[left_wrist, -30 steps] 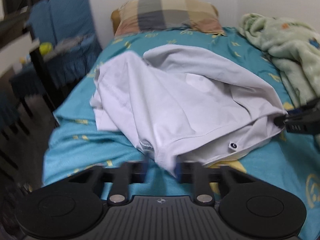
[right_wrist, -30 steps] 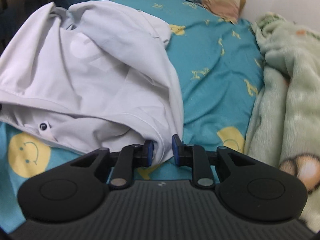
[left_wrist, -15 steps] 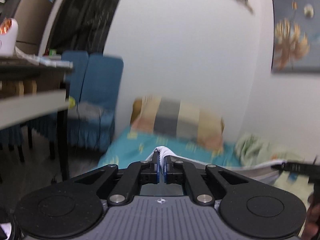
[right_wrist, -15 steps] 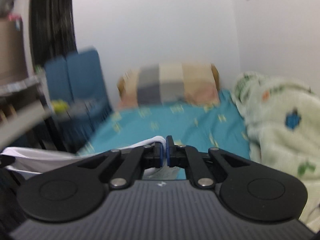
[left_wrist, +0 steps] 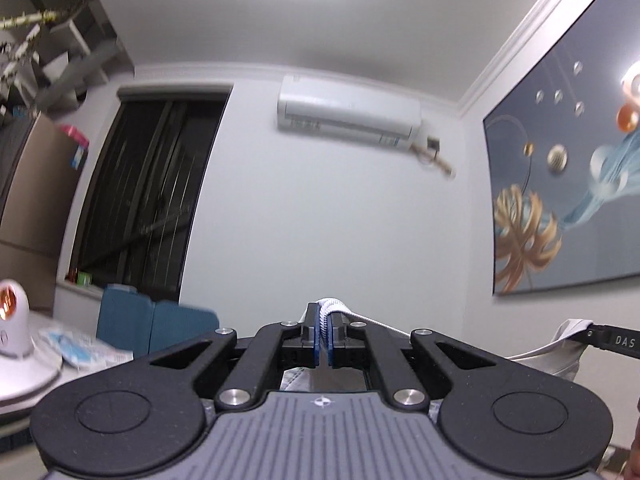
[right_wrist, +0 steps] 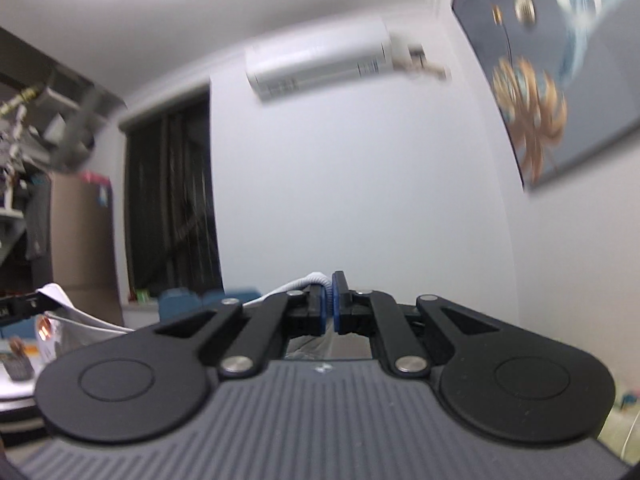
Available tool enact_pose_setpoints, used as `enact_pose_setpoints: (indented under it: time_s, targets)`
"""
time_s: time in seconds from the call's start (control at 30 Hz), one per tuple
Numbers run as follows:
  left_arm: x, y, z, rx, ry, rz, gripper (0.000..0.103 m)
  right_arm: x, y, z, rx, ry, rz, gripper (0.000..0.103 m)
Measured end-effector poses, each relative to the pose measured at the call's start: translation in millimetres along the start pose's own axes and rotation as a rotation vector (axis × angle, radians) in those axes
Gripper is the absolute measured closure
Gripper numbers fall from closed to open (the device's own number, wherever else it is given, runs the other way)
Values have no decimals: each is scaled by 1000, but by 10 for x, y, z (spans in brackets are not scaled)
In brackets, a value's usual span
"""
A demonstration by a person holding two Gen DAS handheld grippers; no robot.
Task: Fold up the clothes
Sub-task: 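Lift the T-shirt with both grippers and shake it out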
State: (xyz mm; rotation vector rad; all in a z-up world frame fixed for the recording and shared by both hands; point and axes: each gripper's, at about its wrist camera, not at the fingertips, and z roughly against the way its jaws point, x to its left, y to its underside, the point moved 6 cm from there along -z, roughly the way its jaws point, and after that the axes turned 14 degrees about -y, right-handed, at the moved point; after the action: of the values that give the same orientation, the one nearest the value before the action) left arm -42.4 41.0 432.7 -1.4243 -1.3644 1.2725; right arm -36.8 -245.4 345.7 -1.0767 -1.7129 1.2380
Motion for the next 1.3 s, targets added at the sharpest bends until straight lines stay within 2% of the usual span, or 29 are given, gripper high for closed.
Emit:
enact_pose_setpoints:
  time_s: [0.1,0.2,0.33,0.4,0.53,0.63,0.8,0.9,1.03,1.17,1.3]
  targets:
    - [-50,-515,354,-34,17,25,99,175,-495,309,-61,-9,31,97]
    - [-101,-955,680,-69,26,26,99,315,-852,536,-103,-20,47,97]
    - [-177,-1288,910,-60,25,14,99,352,-1035,639,-114,-25,59,97]
    - [-215,-1285,856,-33,19,5,99,287,-1004,571,-90,-24,48,97]
    - [-297,-852,349,65,3,-18,99,63,-619,242,-17,-10,7,97]
    - [-352,-293,-254,146,-19,-38,99,-196,-185,-153,52,13,-21,97]
    - [-436,834,-1512,264,-56,-63,99,-701,723,-996,165,60,-60,97]
    - [-472,1665,-2320,334,-84,-82,99,-1019,1422,-1622,249,116,-60,97]
    - [-477,3019,-3290,426,-113,-100,99,-1471,2465,-2471,334,163,-58,97]
    - [-489,4455,-4122,524,-133,-149,99,-1963,3726,-3251,461,204,-79,97]
    - [-412,5935,-4715,670,-148,-197,99,-2393,4931,-3804,595,220,-131,97]
